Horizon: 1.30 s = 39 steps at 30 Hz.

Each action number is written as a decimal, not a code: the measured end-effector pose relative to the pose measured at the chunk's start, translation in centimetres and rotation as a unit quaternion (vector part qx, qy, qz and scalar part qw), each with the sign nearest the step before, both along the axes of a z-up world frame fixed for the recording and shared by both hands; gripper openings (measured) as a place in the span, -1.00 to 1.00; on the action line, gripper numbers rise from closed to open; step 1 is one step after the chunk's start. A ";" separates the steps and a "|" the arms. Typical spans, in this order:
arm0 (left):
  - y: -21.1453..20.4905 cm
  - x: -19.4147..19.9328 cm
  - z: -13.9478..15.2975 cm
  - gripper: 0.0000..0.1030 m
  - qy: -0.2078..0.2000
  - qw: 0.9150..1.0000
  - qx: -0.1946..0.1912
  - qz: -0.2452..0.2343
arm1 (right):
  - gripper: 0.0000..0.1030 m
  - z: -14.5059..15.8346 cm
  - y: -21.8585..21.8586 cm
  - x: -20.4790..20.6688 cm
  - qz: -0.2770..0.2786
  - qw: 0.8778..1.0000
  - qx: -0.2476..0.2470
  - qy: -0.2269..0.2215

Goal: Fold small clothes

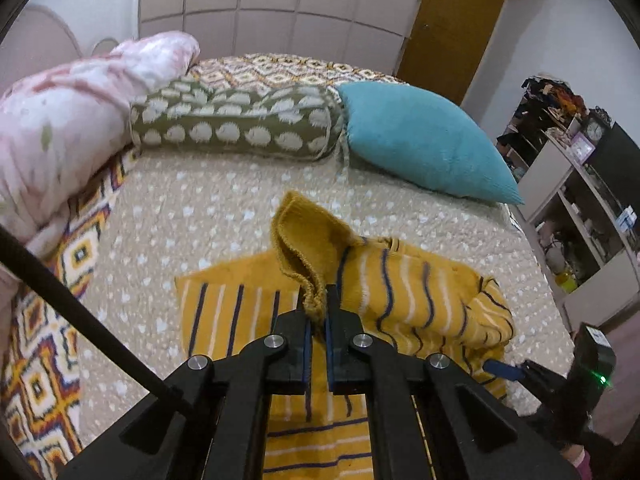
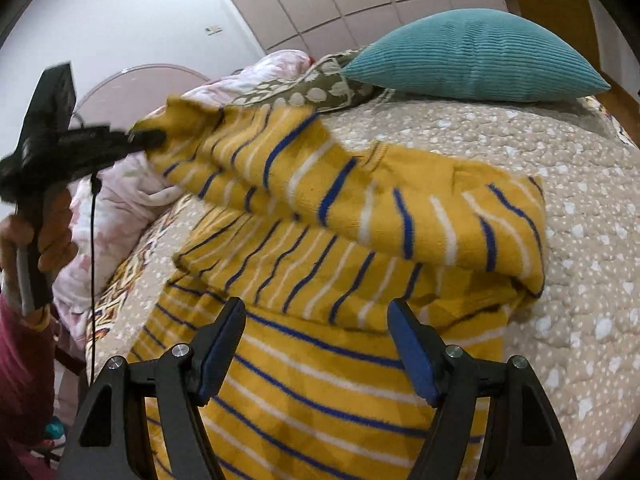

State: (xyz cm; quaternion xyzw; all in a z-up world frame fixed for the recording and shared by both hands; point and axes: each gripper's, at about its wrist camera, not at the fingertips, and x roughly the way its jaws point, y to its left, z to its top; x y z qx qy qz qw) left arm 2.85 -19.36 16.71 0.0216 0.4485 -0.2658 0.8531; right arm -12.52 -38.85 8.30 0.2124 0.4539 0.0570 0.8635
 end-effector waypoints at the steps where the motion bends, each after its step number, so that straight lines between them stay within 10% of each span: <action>1: 0.2 -0.1 -0.1 -0.91 0.004 1.000 -0.004 0.001 | 0.52 -0.1 0.0 0.3 0.003 1.000 -0.004 0.007; 9: 0.7 -1.8 6.0 -0.91 -0.026 0.998 -0.060 -0.005 | 0.65 -1.5 -1.6 1.7 -0.049 0.993 0.095 -0.040; 18: -0.2 -1.5 8.5 -0.91 -0.052 0.997 -0.052 0.016 | 0.75 -4.8 -8.6 -0.1 -0.236 0.915 0.311 -0.097; 27: -0.9 -0.7 4.9 -0.91 -0.011 0.998 -0.059 0.010 | 0.88 4.7 -14.6 -7.2 -0.313 0.904 0.239 -0.167; 39: -0.4 -1.5 6.7 -0.91 -0.034 0.997 -0.061 0.017 | 0.88 -0.3 -5.0 -2.2 -0.173 0.930 0.312 -0.090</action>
